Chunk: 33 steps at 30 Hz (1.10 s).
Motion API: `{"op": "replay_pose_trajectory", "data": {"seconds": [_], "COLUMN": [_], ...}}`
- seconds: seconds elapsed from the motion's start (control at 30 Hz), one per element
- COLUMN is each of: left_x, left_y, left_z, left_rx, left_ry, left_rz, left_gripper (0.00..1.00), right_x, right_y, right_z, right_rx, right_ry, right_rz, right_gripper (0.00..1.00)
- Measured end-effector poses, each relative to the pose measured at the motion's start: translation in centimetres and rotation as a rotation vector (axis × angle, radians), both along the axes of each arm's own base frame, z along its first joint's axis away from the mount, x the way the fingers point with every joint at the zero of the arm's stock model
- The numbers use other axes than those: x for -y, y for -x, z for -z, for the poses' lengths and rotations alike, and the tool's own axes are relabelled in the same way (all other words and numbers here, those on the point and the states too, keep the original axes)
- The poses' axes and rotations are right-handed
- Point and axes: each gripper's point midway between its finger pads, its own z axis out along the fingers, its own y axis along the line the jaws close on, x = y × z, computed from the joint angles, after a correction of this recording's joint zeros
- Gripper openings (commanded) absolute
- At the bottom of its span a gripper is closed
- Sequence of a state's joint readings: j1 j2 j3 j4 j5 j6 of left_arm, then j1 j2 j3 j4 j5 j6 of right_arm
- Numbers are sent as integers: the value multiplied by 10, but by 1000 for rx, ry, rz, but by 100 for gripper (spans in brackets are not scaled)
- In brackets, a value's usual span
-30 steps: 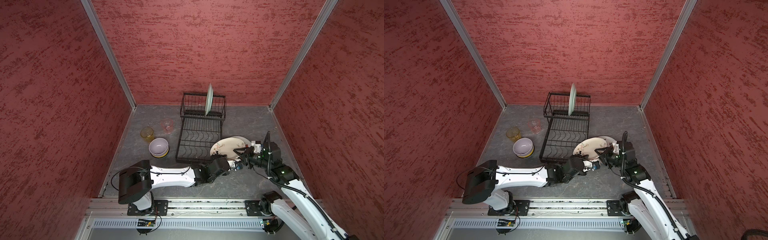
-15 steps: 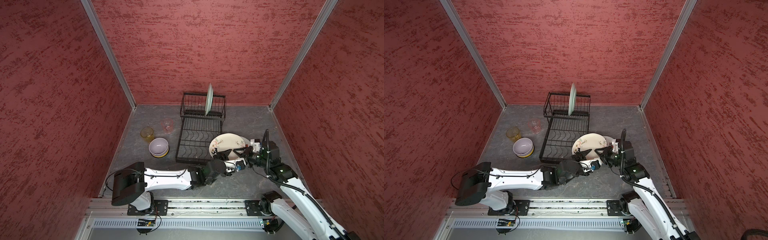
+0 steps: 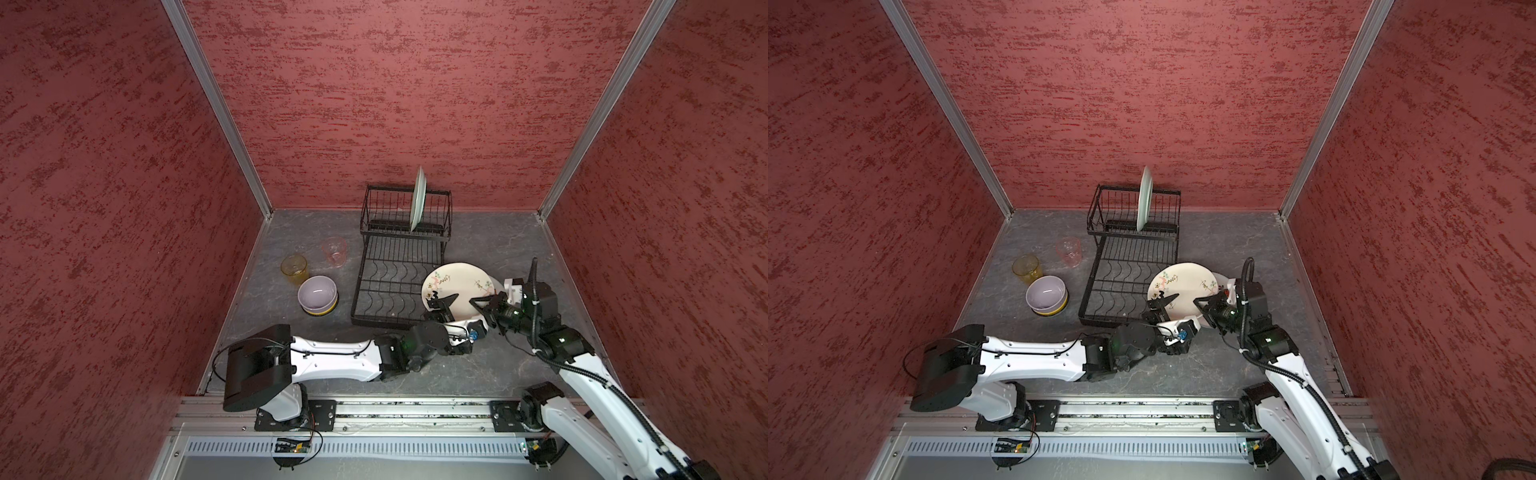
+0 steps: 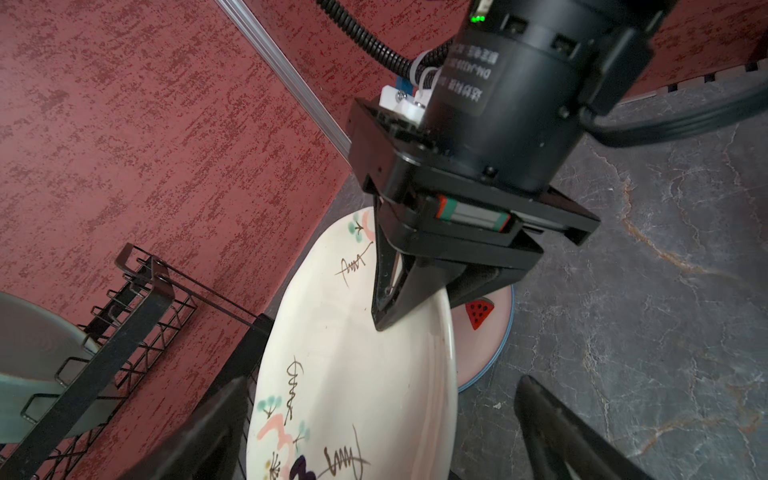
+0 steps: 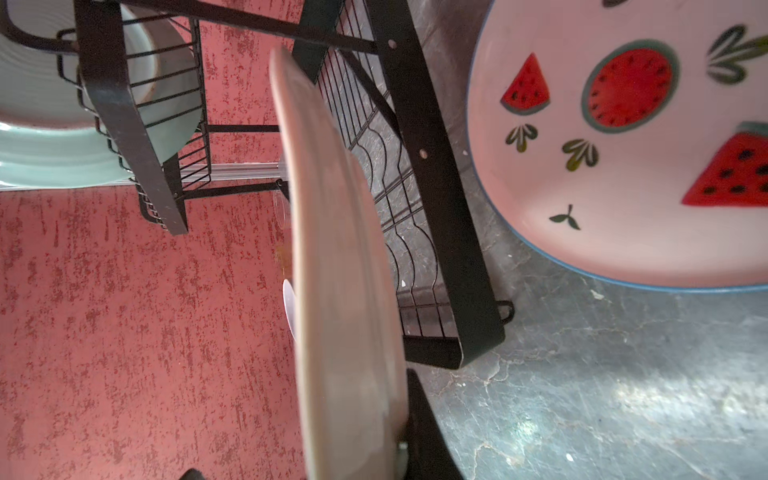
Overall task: Unload the mixed dishes from the dish rack
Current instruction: 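Open the left gripper off the white plate while the right gripper holds it, then lower the white plate onto the watermelon plate with the right gripper while the left withdraws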
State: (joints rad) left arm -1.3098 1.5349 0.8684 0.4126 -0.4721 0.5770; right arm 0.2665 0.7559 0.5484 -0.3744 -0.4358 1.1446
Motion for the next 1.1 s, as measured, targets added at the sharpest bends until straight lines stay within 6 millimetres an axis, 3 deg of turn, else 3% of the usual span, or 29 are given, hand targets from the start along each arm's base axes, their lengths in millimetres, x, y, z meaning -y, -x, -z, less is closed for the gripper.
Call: {"op": "replay_pose_trajectory", "data": {"seconds": [0.57, 0.7, 0.87, 1.1], "left_x": [-30, -35, -38, -41], "left_y": [-20, -23, -25, -28], "left_z": [-22, -26, -26, -25], "left_rx": [-67, -79, -90, -98], "left_ry": [147, 177, 192, 201], "left_rz": [-82, -102, -120, -143], "left_gripper": [100, 100, 100, 100], "right_x": [53, 61, 72, 75], "right_y": [-1, -8, -1, -11], "right_z": [40, 45, 79, 81], "right_rx": [-72, -57, -127, -113], "right_ry": [228, 248, 299, 293], "right_rz": [207, 239, 258, 272], "right_gripper": [0, 0, 0, 0]}}
